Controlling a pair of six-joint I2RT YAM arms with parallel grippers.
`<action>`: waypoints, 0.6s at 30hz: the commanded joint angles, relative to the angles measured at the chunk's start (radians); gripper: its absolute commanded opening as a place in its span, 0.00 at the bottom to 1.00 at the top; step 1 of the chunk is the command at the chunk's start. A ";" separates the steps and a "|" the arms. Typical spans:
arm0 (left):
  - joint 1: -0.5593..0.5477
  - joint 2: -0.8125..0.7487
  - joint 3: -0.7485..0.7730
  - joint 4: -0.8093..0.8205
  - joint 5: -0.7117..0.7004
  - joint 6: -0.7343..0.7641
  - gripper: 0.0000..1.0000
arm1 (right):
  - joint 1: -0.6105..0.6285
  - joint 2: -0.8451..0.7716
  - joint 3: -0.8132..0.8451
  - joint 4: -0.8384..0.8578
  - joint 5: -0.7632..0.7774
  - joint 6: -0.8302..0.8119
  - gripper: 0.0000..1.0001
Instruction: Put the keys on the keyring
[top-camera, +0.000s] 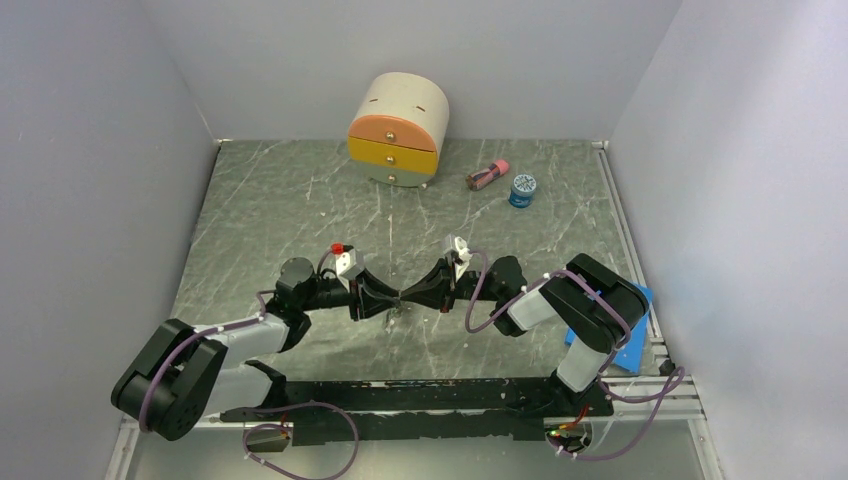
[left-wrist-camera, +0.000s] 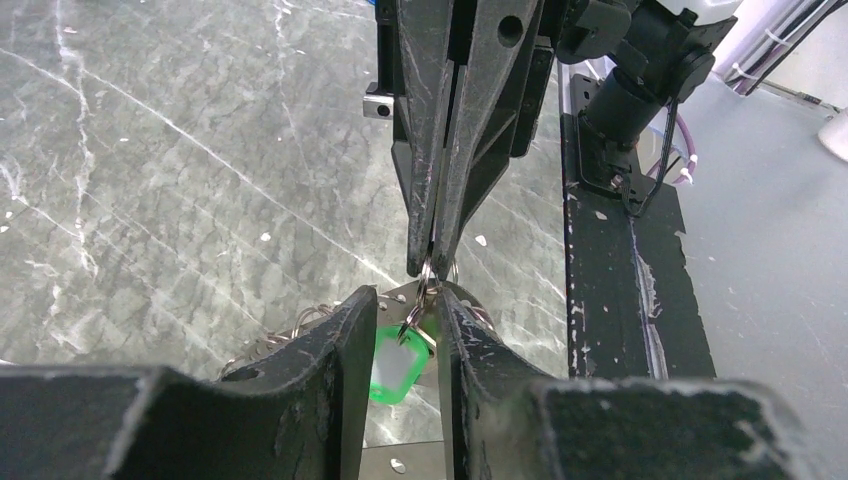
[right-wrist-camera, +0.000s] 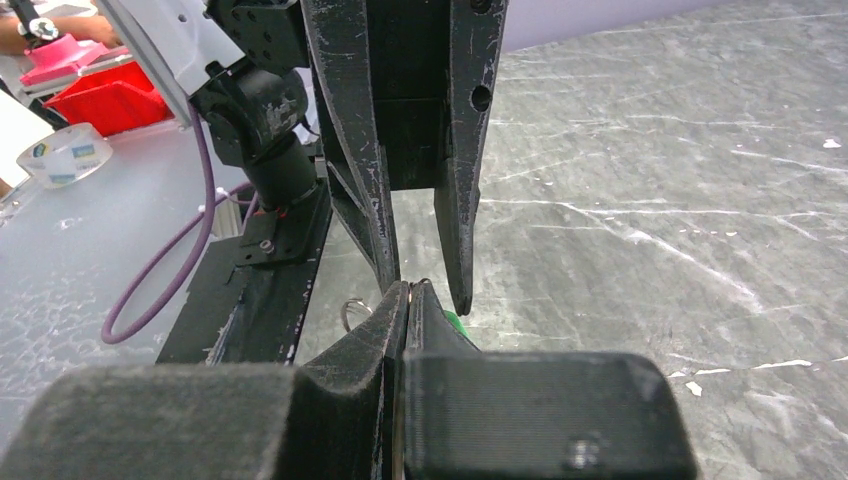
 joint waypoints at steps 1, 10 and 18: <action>0.000 0.007 0.031 0.047 0.018 -0.014 0.33 | 0.002 -0.002 0.020 0.201 -0.013 0.016 0.00; 0.001 -0.007 0.039 0.009 0.040 -0.004 0.04 | 0.001 0.000 0.013 0.201 -0.005 0.009 0.00; -0.011 -0.171 0.147 -0.492 -0.026 0.176 0.02 | -0.004 -0.059 -0.022 0.171 0.080 -0.031 0.49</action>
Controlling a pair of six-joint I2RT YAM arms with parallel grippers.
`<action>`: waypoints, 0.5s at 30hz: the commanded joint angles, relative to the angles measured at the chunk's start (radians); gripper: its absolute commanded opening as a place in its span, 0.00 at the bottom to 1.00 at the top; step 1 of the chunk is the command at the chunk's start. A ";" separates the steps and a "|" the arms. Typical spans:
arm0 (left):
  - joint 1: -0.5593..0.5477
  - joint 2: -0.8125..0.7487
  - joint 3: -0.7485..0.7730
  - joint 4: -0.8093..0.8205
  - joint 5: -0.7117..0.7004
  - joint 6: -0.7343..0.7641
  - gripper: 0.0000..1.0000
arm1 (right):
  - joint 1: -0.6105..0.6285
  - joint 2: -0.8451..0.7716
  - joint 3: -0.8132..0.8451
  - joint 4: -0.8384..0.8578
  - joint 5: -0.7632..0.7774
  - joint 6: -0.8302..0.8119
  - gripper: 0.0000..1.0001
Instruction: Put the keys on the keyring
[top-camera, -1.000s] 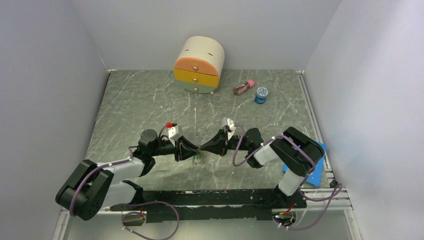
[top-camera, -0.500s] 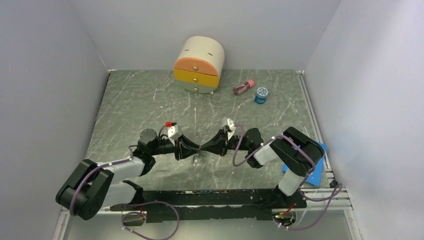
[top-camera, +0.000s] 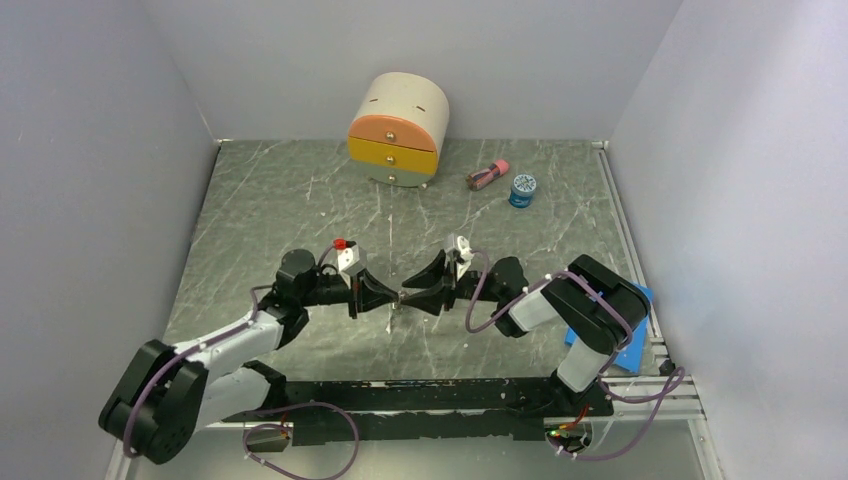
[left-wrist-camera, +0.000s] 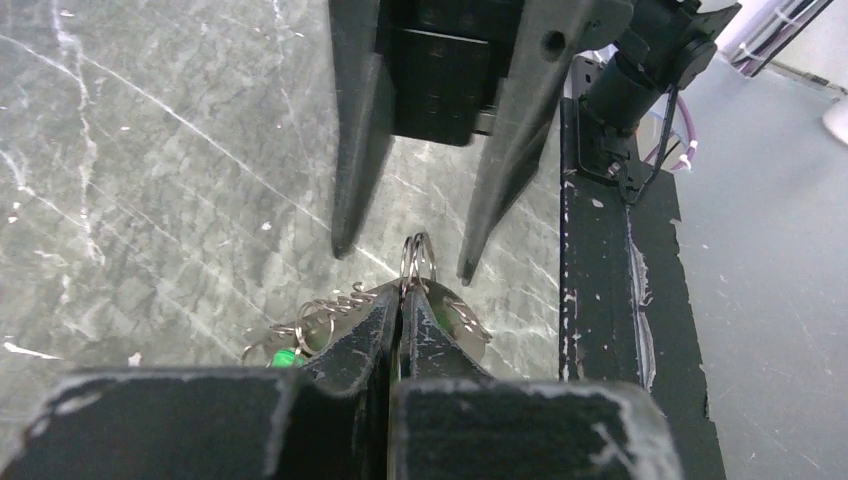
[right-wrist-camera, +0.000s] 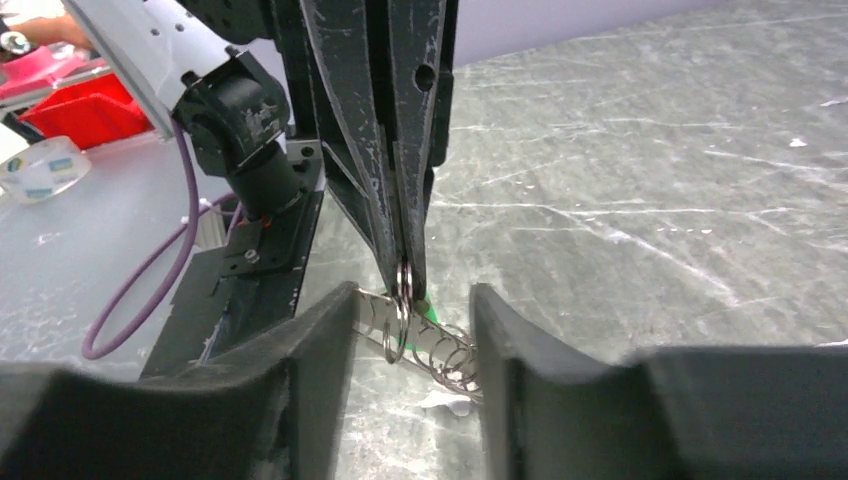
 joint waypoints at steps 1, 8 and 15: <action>-0.013 -0.102 0.111 -0.343 -0.046 0.158 0.02 | -0.007 -0.067 -0.018 0.155 0.052 -0.038 0.64; -0.057 -0.136 0.282 -0.734 -0.165 0.318 0.02 | -0.017 -0.235 -0.018 -0.160 0.109 -0.219 0.99; -0.134 -0.115 0.419 -0.983 -0.299 0.414 0.03 | -0.018 -0.521 0.097 -0.788 0.323 -0.559 0.99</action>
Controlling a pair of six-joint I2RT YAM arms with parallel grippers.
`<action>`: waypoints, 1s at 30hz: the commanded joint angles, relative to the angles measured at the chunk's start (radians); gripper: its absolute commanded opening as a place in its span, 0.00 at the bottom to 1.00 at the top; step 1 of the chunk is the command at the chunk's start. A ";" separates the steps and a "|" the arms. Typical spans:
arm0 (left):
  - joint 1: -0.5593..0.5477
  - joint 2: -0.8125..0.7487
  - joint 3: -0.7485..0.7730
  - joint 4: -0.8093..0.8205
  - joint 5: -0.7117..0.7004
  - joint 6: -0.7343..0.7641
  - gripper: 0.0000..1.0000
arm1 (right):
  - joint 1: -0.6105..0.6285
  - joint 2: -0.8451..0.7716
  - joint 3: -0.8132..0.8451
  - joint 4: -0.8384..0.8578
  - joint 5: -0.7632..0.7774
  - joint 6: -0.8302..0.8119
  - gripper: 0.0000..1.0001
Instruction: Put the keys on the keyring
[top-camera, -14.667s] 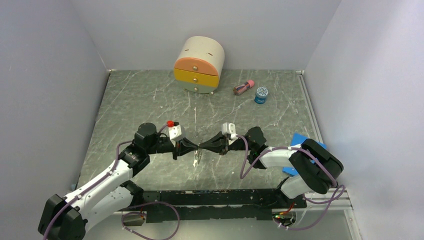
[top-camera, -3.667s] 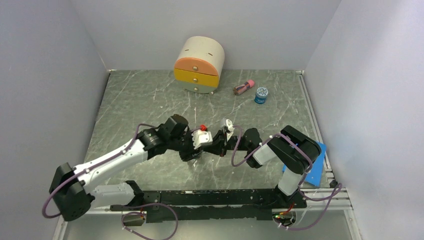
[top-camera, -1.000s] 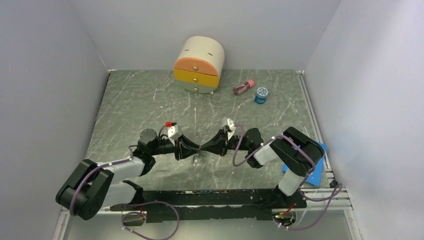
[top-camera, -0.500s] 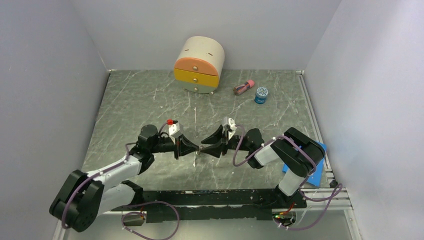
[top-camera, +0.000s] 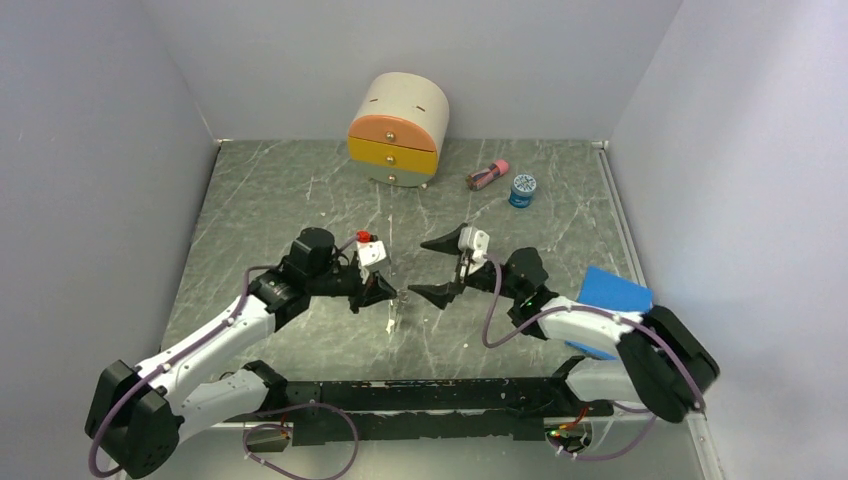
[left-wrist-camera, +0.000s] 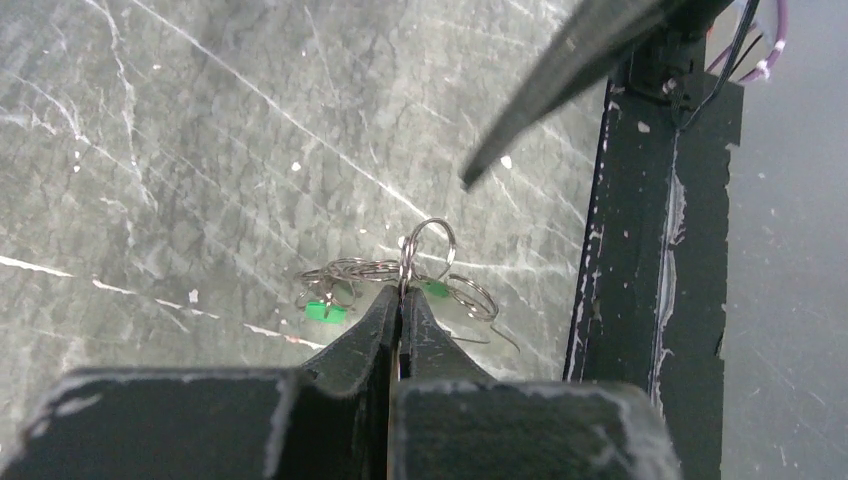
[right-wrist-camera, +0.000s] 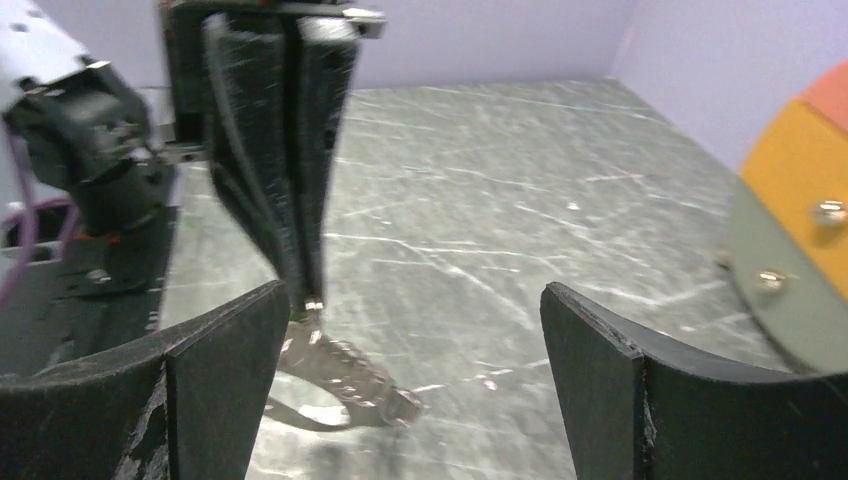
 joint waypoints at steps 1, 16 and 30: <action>-0.030 0.007 0.094 -0.211 -0.098 0.112 0.03 | -0.003 -0.153 0.119 -0.457 0.200 -0.300 0.99; -0.031 -0.012 0.314 -0.642 -0.389 0.273 0.03 | -0.005 -0.215 0.194 -0.619 0.587 -0.122 0.99; -0.183 0.277 0.231 -0.328 -0.418 0.173 0.03 | -0.007 -0.223 -0.060 -0.308 0.535 0.019 0.99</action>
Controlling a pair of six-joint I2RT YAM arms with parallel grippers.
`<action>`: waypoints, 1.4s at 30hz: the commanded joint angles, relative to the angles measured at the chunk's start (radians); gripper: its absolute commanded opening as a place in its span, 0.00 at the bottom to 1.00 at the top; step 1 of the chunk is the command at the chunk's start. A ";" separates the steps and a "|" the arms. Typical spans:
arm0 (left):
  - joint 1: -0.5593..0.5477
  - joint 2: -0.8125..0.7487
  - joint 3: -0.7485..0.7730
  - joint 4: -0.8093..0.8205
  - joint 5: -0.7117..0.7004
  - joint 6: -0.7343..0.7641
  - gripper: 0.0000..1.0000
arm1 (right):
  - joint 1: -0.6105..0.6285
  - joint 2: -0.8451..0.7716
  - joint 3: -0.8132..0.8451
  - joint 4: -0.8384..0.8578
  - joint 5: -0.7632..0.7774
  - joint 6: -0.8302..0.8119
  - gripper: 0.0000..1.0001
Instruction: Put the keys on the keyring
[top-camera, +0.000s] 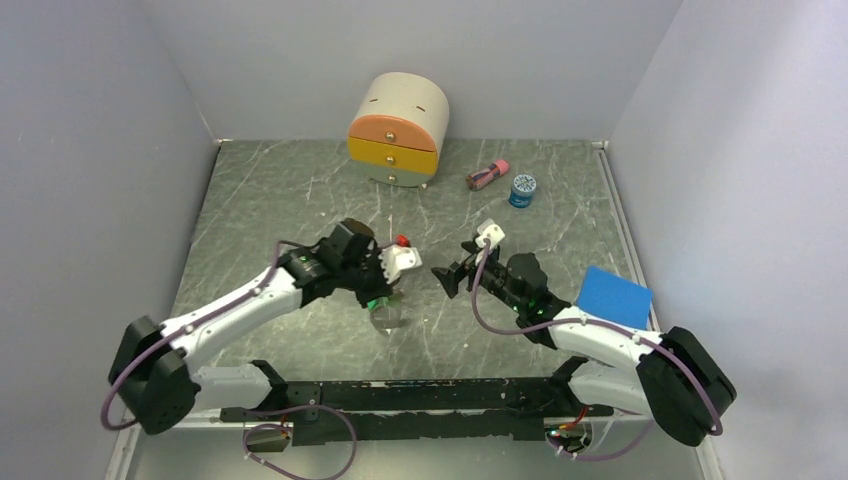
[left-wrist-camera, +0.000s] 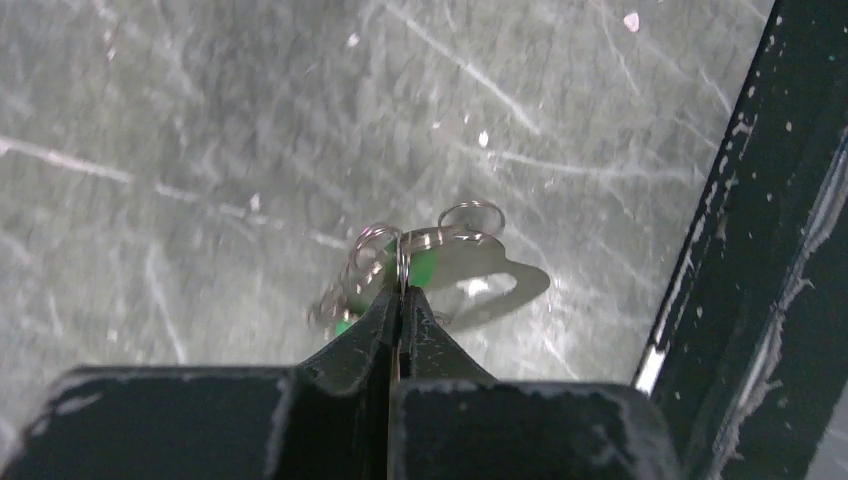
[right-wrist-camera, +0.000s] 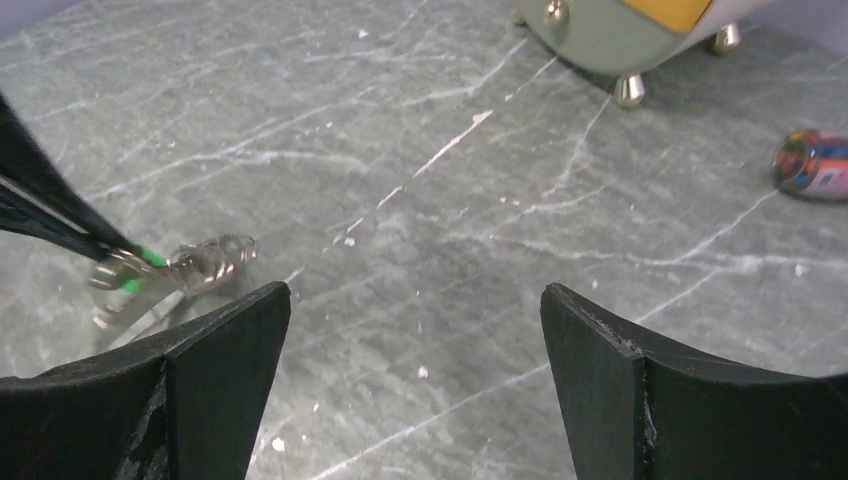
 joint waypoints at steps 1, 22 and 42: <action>-0.060 0.108 -0.046 0.155 -0.028 -0.048 0.03 | -0.005 -0.042 -0.067 0.183 -0.048 0.023 0.99; -0.101 0.071 -0.151 0.332 0.088 -0.019 0.02 | -0.001 0.409 -0.200 1.017 -0.561 0.103 0.57; -0.165 0.061 -0.157 0.279 0.043 0.058 0.02 | 0.033 0.534 -0.110 0.930 -0.731 0.015 0.40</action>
